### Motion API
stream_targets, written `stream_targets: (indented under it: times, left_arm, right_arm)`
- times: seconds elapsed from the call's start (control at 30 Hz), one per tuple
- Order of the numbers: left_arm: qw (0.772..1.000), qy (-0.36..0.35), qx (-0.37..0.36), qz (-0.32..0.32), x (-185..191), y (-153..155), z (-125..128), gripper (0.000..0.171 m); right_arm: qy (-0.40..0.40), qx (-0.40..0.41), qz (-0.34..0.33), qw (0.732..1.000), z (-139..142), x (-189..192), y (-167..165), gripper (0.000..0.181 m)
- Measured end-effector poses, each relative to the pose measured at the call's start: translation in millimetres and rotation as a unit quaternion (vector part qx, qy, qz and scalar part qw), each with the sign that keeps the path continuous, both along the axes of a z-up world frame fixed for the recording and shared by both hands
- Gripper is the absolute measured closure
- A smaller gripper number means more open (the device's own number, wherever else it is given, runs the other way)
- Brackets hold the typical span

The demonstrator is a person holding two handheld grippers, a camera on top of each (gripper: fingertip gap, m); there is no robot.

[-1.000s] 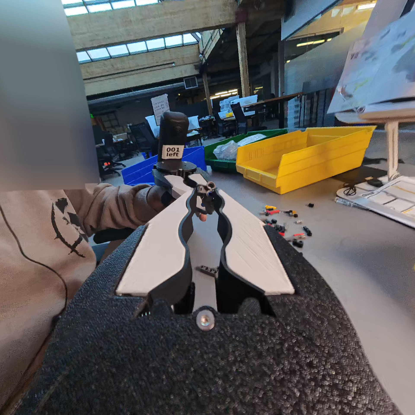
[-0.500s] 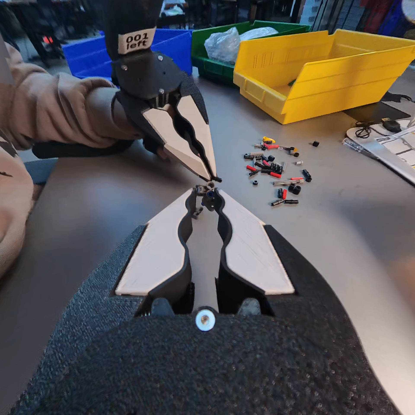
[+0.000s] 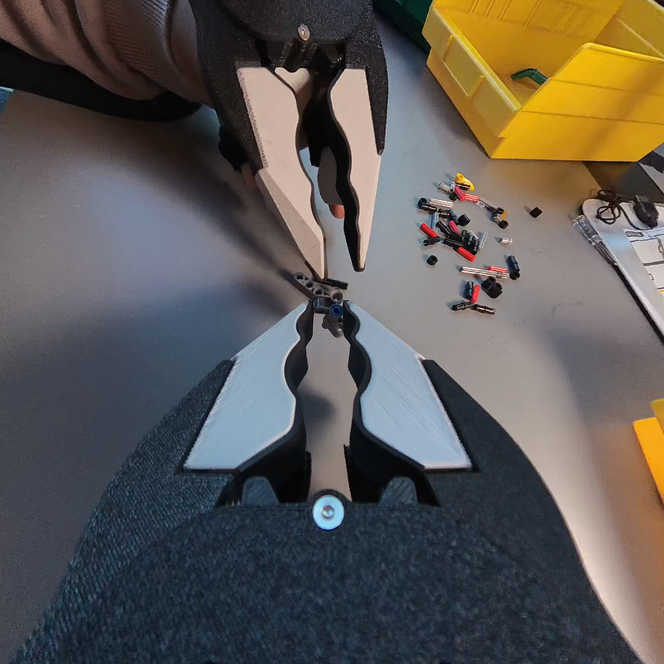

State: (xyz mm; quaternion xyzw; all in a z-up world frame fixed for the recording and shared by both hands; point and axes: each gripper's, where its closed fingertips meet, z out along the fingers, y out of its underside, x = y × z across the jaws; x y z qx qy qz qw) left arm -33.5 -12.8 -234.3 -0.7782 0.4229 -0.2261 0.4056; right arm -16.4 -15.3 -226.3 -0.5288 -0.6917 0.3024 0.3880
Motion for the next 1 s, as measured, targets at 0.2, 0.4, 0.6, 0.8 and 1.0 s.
stream_targets:
  times: [0.2, 0.4, 0.6, 0.8, 1.0]
  left_arm:
    - [0.987, -0.145, -0.064, -0.026, 17, -13, 32, 0.148]
    - [0.976, -0.193, -0.100, -0.006, 21, -10, 38, 0.163]
    - [0.956, -0.261, -0.131, -0.023, 20, -14, 54, 0.166]
    - [0.944, -0.295, -0.137, -0.050, 20, -21, 66, 0.171]
    - [0.937, -0.312, -0.145, -0.053, 18, -22, 70, 0.171]
  right_arm:
    - [0.028, 0.052, -0.006, 0.998, 11, -4, 3, 0.167]
    - [0.052, 0.170, -0.023, 0.984, 27, -11, 6, 0.167]
    - [0.086, 0.197, -0.015, 0.977, 43, -11, 2, 0.167]
    - [0.115, 0.120, 0.015, 0.986, 45, -8, -9, 0.164]
    - [0.137, 0.077, 0.018, 0.987, 52, -4, -7, 0.175]
